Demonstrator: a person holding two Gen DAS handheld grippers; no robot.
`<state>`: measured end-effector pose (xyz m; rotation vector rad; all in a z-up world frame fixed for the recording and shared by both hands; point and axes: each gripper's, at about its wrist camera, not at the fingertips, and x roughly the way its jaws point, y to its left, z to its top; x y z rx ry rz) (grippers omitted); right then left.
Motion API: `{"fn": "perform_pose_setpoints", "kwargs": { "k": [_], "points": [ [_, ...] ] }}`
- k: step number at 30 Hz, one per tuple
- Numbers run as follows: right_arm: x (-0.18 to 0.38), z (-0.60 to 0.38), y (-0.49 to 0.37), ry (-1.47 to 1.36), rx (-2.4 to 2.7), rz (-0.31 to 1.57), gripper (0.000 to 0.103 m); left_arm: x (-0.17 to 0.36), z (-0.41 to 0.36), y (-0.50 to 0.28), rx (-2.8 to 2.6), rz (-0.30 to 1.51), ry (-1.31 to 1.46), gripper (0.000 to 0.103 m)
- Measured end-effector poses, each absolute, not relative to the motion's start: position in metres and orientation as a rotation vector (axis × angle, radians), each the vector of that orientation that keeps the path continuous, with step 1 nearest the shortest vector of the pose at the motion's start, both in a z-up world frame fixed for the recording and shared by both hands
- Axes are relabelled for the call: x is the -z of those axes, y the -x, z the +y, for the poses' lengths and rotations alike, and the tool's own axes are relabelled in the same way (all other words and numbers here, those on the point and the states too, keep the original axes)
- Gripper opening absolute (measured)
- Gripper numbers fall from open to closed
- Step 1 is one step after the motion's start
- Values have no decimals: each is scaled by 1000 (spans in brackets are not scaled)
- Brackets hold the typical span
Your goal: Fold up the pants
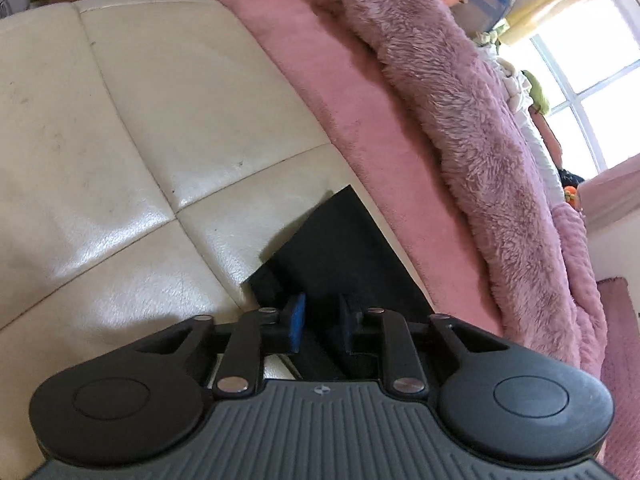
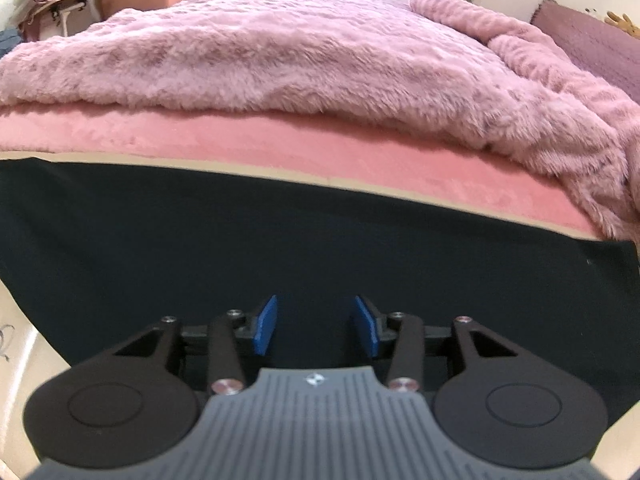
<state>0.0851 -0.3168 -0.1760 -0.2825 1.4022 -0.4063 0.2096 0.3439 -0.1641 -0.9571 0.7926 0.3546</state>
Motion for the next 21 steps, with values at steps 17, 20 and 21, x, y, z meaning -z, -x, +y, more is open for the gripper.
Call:
{"fn": "perform_pose_setpoints", "kwargs": {
  "k": [17,20,21],
  "points": [
    [186,-327,-83,292,420,1459,47,148,361,-197,-408,904,784,13],
    [184,-326,-86,307,423,1475,46,144,363,-185,-396,880,843,18],
    [182,-324,-86,315,425,1469,45,144,362,-180,-387,866,875,24]
  ]
}}
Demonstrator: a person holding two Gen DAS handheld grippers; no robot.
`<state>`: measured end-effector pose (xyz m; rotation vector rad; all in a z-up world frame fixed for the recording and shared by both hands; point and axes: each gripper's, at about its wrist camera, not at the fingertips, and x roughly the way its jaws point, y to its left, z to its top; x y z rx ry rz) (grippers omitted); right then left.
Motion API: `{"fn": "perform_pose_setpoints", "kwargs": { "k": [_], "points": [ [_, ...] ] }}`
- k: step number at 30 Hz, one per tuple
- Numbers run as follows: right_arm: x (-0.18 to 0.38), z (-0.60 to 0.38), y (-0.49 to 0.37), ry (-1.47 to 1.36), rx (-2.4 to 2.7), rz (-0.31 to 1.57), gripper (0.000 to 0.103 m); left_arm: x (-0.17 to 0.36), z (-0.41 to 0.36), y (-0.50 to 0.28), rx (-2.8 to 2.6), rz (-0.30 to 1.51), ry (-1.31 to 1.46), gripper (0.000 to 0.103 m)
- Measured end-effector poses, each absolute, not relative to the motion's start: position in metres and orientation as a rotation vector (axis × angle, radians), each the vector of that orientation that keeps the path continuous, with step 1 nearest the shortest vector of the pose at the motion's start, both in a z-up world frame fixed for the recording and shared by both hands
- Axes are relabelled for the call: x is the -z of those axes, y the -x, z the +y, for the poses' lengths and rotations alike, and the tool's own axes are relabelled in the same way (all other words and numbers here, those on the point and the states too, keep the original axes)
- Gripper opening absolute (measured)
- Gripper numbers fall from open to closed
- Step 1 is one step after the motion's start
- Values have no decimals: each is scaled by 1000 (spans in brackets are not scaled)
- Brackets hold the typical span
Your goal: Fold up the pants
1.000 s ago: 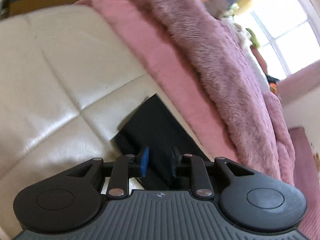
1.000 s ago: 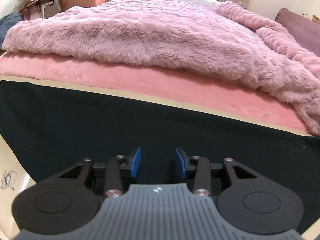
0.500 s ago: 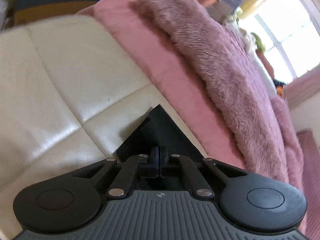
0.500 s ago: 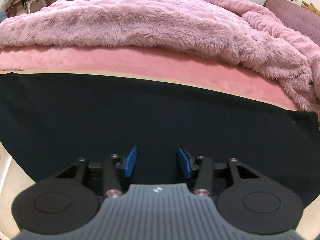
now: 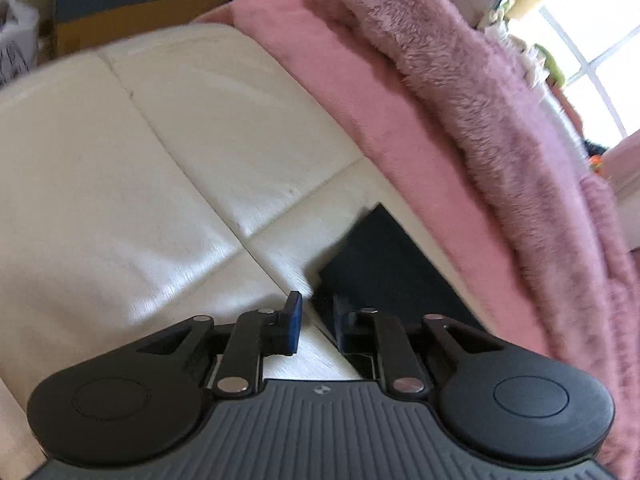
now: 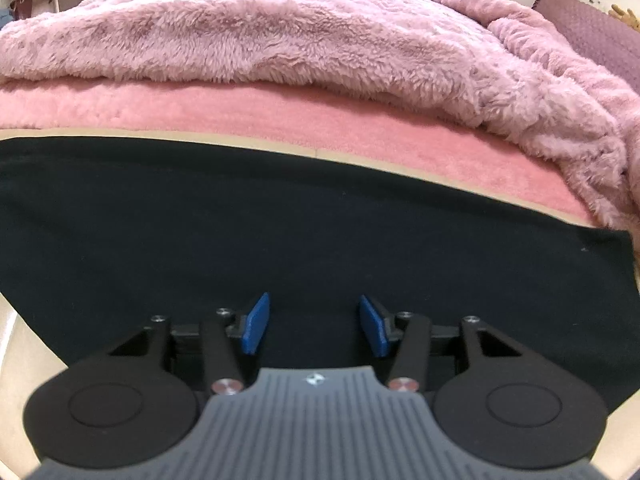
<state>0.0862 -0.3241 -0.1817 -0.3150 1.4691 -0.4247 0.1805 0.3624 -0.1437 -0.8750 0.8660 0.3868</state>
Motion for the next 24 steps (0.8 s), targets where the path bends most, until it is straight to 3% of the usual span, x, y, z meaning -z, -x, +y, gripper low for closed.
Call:
{"fn": "perform_pose_setpoints", "kwargs": {
  "k": [1,3,12,18,24],
  "points": [
    [179,-322,-85,320,421,1459,45,144,361,-177,-382,857,899,31],
    [172,-316,-82,319,410,1440,45,148,358,-172,-369,839,949,34],
    [129,-324,-50,300,480,1413,45,159,335,-184,-390,786,999,35],
    [82,-340,4,333,586,1437,51,159,334,-185,-389,790,989,39],
    [85,-329,28,445,573,1480,53,160,334,-183,-390,787,1004,43]
  ]
}}
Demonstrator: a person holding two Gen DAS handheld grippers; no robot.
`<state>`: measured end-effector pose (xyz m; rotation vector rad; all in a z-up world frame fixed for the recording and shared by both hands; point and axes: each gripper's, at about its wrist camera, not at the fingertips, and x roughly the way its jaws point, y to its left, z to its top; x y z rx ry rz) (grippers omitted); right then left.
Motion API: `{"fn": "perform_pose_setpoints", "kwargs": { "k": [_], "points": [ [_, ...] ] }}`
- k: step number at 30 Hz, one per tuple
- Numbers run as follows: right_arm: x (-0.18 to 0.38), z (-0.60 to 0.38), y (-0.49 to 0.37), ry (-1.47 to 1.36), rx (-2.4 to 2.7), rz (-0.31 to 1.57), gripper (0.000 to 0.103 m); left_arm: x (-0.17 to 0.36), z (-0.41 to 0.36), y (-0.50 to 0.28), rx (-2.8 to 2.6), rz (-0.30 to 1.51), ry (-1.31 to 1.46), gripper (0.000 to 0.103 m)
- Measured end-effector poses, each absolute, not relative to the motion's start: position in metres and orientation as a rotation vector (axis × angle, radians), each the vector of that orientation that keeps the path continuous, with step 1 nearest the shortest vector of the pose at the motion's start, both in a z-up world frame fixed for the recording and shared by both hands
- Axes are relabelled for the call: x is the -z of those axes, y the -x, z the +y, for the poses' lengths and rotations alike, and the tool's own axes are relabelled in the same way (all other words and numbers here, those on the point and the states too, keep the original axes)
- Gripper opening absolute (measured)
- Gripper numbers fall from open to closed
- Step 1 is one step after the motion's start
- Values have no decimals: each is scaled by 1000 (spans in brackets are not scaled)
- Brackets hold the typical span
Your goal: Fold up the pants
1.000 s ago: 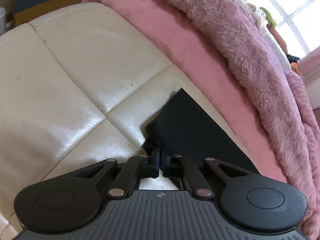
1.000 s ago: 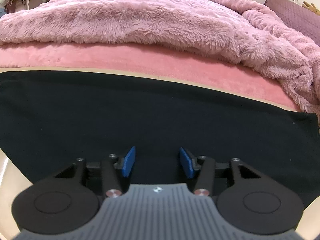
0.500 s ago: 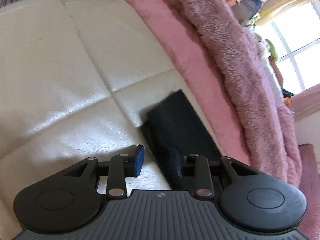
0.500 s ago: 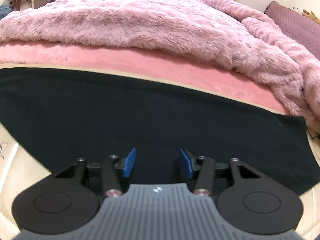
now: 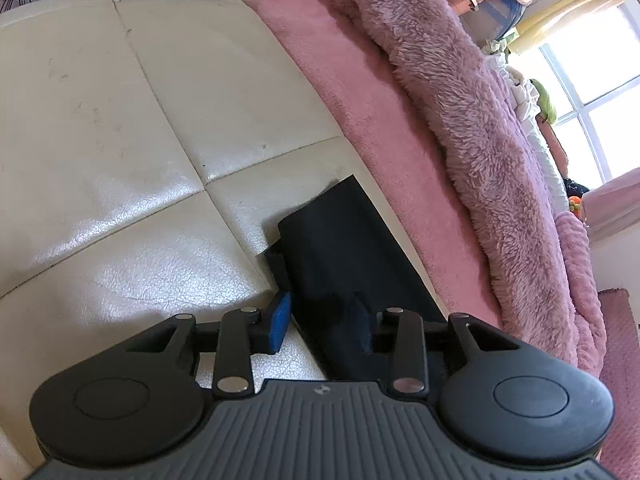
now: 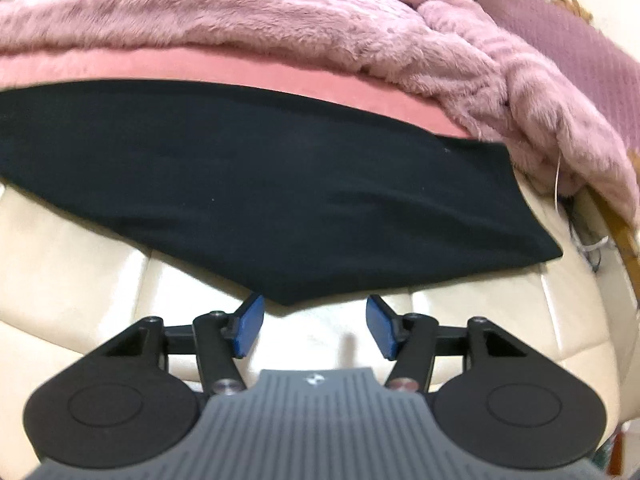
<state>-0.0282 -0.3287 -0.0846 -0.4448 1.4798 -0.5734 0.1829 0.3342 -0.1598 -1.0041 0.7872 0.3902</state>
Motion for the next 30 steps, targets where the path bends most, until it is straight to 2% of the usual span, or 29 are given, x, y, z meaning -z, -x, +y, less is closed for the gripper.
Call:
{"fn": "perform_pose_setpoints", "kwargs": {
  "k": [4,6,8,10,12,18,20,21,23,25,27,30],
  "points": [
    [105,-311,23,589,450,1509,52,160,334,-183,-389,789,1006,43],
    [120,-303,23,700,393,1539,48,161,334,-183,-389,789,1005,43],
    [128,-297,21,808,363,1529,31,161,334,-184,-389,789,1003,43],
    [129,-296,18,830,315,1532,1,161,335,-184,-392,793,998,37],
    [121,-299,14,814,321,1522,0,163,336,-184,-401,801,992,31],
    [123,-314,17,720,342,1587,0,166,339,-180,-394,783,1021,30],
    [126,-316,17,690,354,1593,5,168,340,-179,-395,771,1030,30],
    [127,-318,16,679,355,1598,11,169,339,-179,-396,765,1032,30],
    [126,-316,14,676,336,1602,18,170,338,-178,-400,748,1034,30],
    [119,-313,12,646,317,1576,37,171,335,-178,-412,735,1016,21],
    [107,-314,7,571,338,1518,42,169,330,-178,-442,729,974,8],
    [100,-326,-3,475,404,1467,46,165,324,-179,-485,720,941,4]
  ]
}}
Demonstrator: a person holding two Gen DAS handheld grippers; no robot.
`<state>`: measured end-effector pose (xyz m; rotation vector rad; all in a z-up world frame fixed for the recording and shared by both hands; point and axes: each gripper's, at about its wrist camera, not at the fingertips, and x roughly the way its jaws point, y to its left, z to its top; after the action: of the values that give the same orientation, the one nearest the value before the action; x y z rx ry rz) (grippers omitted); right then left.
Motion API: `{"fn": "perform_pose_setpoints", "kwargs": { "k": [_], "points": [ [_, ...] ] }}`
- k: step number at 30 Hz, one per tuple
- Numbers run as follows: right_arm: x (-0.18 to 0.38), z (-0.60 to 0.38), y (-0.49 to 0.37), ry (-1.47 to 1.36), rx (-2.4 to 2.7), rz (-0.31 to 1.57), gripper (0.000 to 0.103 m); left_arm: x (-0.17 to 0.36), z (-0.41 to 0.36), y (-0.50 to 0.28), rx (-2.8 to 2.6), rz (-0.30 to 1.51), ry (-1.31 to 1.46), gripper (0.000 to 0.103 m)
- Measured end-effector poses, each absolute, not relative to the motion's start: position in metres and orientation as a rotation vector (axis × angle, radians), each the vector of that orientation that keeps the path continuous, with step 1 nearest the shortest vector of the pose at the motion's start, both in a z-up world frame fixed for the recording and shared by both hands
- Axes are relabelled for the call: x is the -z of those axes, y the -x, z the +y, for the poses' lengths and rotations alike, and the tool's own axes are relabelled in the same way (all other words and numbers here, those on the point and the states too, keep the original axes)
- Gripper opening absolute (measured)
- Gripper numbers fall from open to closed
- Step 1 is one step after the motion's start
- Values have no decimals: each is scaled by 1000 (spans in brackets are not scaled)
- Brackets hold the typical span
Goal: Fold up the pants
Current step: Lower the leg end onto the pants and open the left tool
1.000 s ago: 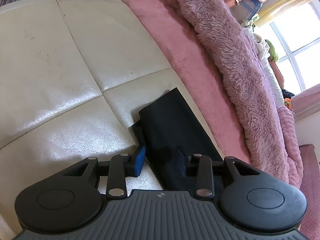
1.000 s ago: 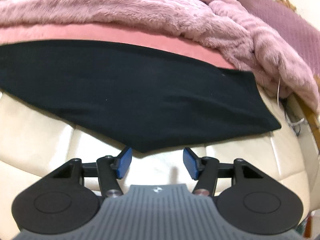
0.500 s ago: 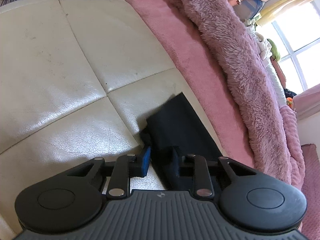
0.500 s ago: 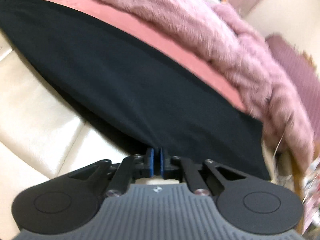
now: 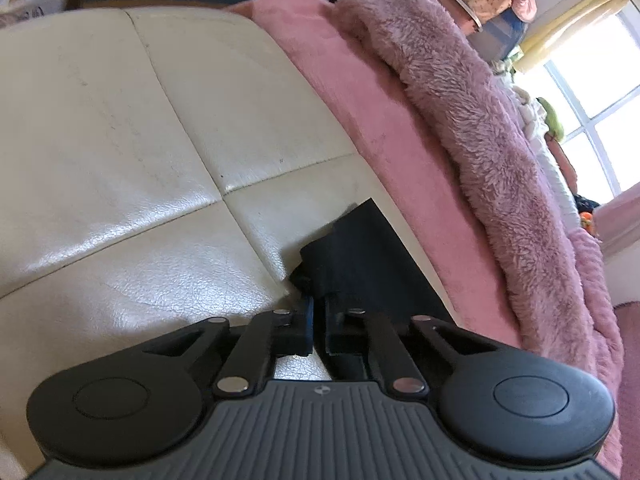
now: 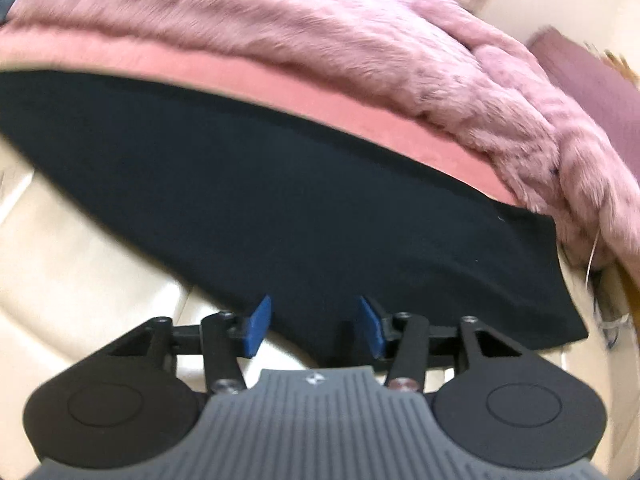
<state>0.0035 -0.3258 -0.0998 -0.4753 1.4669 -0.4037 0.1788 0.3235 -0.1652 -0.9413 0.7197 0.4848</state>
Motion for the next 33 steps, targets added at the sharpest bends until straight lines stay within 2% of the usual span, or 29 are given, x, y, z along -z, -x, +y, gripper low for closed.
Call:
{"fn": "perform_pose_setpoints", "kwargs": {
  "k": [3,6,12,13,16,21,26,30,33],
  "points": [
    [102,-343,-15,417,466,1434,51,159,319,-180,-533,725,899,3],
    [115,-356,-31,338,483,1437,50,149,322,-173,-571,721,850,3],
    [148,-341,-46,208,375,1501,40,121,337,-143,-620,681,798,3],
    [153,-334,-46,192,349,1515,43,114,336,-138,-618,667,794,3],
    [158,-318,-49,251,329,1523,41,91,321,-134,-566,617,734,3],
    [141,-307,-54,242,324,1478,41,47,258,-146,-448,549,536,3],
    [118,-298,-52,212,309,1452,42,26,174,-171,-320,541,330,3],
    [108,-295,-47,166,299,1439,42,35,100,-186,-189,570,180,3],
    [105,-295,-42,154,291,1446,42,66,47,-192,-89,677,90,3]
  ]
}}
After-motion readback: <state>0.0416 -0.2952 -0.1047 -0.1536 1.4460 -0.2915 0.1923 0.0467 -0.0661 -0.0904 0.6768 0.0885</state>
